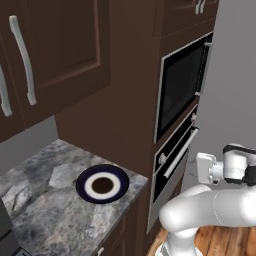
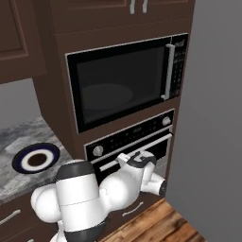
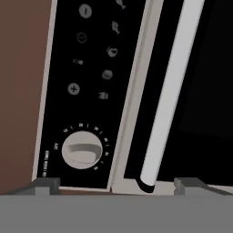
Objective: Take the baked cake out of the oven and place it on the plate for cooling. Then close the oven door.
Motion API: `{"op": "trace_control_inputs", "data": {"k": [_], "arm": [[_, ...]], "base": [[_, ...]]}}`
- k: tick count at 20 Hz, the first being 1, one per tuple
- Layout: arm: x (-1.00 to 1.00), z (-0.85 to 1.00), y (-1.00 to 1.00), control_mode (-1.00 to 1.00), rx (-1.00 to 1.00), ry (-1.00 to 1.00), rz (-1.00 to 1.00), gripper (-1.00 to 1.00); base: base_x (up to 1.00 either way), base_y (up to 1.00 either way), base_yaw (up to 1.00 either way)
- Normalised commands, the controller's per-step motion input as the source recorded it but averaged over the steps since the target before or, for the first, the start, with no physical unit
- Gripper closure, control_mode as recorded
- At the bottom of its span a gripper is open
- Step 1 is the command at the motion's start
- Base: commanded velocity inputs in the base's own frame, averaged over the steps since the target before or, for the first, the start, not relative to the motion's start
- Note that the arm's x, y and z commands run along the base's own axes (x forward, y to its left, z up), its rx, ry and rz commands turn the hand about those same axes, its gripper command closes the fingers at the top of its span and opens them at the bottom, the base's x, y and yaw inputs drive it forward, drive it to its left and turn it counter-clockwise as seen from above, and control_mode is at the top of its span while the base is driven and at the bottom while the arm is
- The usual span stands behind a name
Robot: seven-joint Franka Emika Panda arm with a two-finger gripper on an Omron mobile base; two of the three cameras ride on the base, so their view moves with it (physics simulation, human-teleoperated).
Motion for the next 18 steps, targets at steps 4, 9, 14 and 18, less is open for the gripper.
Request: {"op": "trace_control_inputs", "data": {"k": [4,9,14,18], "arm": [[0.16,0.00,0.16,-1.00,0.00,0.00,-0.05,-1.00],[0.05,0.00,0.06,-1.00,0.00,0.00,-0.04,-1.00],[0.00,-0.05,0.00,-1.00,0.01,0.00,-0.02,-1.00],[0.00,-0.14,0.09,-1.00,0.00,0.00,0.00,-1.00]], "base": [[0.00,0.00,0.00],[0.00,0.00,0.00],[0.00,0.00,0.00],[0.00,0.00,0.00]]}}
